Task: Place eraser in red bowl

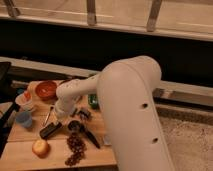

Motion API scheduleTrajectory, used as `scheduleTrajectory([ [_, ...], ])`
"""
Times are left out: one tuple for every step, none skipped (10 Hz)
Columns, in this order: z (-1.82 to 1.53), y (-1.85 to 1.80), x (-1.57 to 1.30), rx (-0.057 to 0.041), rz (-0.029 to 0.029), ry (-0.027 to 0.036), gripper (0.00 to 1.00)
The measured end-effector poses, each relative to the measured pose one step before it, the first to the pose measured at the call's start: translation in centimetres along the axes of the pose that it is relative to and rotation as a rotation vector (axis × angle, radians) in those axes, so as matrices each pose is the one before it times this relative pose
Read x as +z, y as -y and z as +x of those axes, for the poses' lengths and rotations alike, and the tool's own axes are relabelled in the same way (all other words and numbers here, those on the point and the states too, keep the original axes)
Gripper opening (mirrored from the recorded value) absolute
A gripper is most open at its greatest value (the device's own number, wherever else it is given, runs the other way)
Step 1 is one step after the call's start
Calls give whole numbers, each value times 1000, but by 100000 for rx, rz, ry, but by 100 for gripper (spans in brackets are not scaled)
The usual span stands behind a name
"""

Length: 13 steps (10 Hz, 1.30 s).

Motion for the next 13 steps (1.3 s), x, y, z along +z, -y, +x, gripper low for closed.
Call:
scheduleTrajectory([
  [-575, -113, -1468, -910, 53, 3270, 17],
  [-726, -203, -1330, -1165, 299, 2884, 17],
  [-1184, -289, -1577, -1761, 943, 3586, 17],
  [-986, 234, -1061, -485, 1970, 2799, 17],
  [-952, 603, -861, 744, 2596, 2311, 17],
  [-1587, 940, -950, 1034, 3474, 2659, 17],
  [-1555, 1067, -586, 842, 3280, 1590, 17],
  [-1833, 1165, -640, 1271, 3191, 1809, 17],
  [-2545, 1978, -893, 2557, 4366, 2813, 17],
  [-2118, 1418, -725, 2990, 2870, 2636, 17],
  [-740, 590, -248, 1063, 1128, 946, 17],
  [-241, 292, -114, 461, 467, 320, 17],
  [-14, -103, 33, -120, -81, -18, 17],
])
